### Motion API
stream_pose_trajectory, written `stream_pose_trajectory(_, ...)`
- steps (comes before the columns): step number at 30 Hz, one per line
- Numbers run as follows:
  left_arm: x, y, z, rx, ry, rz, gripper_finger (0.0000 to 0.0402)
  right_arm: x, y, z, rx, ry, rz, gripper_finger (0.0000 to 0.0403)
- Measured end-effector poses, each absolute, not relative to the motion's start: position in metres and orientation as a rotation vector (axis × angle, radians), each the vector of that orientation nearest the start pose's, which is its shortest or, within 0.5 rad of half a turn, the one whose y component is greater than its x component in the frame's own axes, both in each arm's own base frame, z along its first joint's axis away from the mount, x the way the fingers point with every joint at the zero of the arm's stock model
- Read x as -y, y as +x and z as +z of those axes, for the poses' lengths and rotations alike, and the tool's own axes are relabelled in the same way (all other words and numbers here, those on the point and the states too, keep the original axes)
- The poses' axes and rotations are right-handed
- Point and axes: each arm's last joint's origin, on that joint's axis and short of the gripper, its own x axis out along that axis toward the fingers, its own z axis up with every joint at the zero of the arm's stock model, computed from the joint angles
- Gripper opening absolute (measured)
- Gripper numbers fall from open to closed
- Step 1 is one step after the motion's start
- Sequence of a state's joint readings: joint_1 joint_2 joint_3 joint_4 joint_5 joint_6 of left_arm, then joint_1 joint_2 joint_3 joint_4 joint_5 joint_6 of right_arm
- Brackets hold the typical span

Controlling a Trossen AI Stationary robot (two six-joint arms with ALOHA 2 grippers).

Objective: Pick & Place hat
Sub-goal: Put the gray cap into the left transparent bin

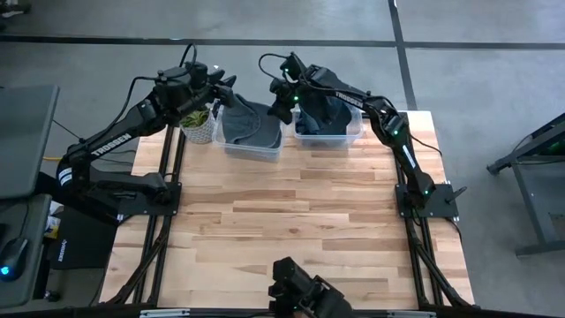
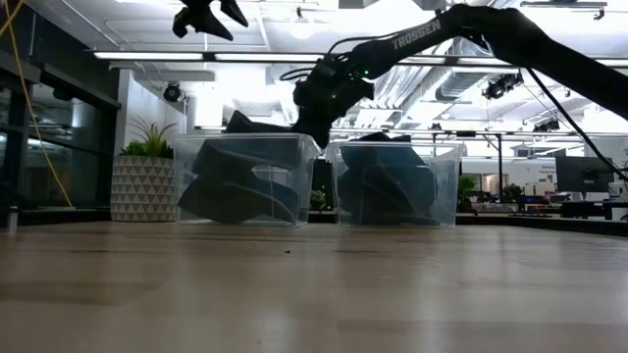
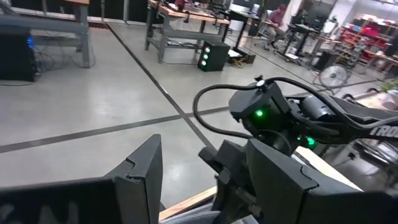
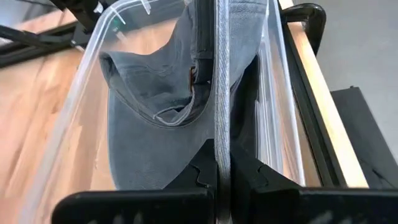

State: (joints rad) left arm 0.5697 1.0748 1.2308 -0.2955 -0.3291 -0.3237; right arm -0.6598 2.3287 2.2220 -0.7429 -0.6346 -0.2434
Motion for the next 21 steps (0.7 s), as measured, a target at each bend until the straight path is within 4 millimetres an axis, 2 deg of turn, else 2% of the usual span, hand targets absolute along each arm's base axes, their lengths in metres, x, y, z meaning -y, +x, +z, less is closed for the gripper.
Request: stream_pose_trajectory(21,-0.126,0.182,0.418,-0.026,-0.322,0.882,0.0179,0.274,0.428,0.254,-0.801,0.149,0.011,0.0012)
